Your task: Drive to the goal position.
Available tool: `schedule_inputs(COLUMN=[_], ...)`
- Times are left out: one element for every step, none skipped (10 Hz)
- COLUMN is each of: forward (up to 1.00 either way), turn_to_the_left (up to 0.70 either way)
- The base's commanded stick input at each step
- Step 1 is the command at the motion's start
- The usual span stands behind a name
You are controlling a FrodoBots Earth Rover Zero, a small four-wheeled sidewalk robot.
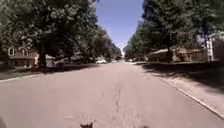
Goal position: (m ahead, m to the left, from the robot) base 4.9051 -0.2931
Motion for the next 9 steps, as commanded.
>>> schedule_inputs(forward=[0.7, 0.7, 0.7, 0.7, 0.7, 0.7, 0.7, 0.7, 0.7], turn_to_the_left=[0.0, 0.0, 0.0, -0.18, -0.35, -0.35, -0.35, -0.35, 0.0])
